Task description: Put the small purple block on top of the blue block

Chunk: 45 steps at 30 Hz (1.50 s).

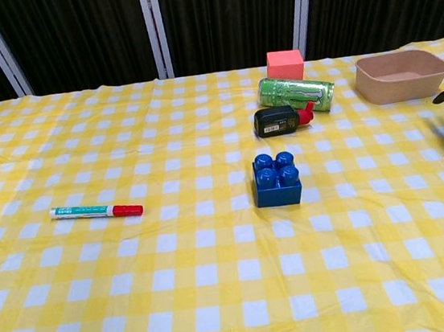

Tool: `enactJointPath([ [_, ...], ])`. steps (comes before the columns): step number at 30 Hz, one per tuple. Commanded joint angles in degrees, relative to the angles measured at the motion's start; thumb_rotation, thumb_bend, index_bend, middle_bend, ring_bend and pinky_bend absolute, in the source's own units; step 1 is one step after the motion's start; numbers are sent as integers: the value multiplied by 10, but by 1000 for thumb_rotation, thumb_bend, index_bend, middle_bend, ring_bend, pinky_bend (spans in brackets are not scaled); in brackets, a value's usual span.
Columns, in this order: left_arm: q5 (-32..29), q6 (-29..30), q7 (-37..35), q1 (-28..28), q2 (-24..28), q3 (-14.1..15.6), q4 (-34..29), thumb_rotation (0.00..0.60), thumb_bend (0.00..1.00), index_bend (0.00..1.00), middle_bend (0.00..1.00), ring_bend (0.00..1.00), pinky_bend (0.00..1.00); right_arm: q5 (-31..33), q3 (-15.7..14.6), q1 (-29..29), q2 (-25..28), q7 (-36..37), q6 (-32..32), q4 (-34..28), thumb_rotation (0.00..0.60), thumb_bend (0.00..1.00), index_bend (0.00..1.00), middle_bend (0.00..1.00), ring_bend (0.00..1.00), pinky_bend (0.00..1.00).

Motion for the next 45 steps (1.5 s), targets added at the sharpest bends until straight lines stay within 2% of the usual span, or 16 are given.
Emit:
enactJointPath([
  [1, -1, 0, 0, 0, 0, 0, 0, 600, 238, 209, 89, 0, 47, -3, -1, -1, -2, 4, 3, 2, 600, 360, 444, 31, 2, 0],
  [21, -4, -1, 4, -1, -2, -2, 0, 600, 239, 209, 90, 0, 47, -9, -5, -1, -11, 21, 3, 16, 600, 363, 455, 31, 2, 0],
  [30, -5, 1, 4, 0, -3, -3, 1, 600, 238, 210, 89, 0, 47, -9, -6, -1, -14, 21, 0, 19, 600, 372, 488, 31, 2, 0],
  [34, -6, 2, 5, 0, -4, -4, 1, 600, 239, 210, 89, 0, 47, -9, -5, 0, -15, 22, 1, 18, 600, 388, 532, 31, 2, 0],
  [45, -8, -5, -6, -2, -1, -3, 1, 600, 238, 210, 89, 0, 47, 21, 15, 12, 37, -9, -18, -79, 600, 484, 610, 36, 4, 0],
])
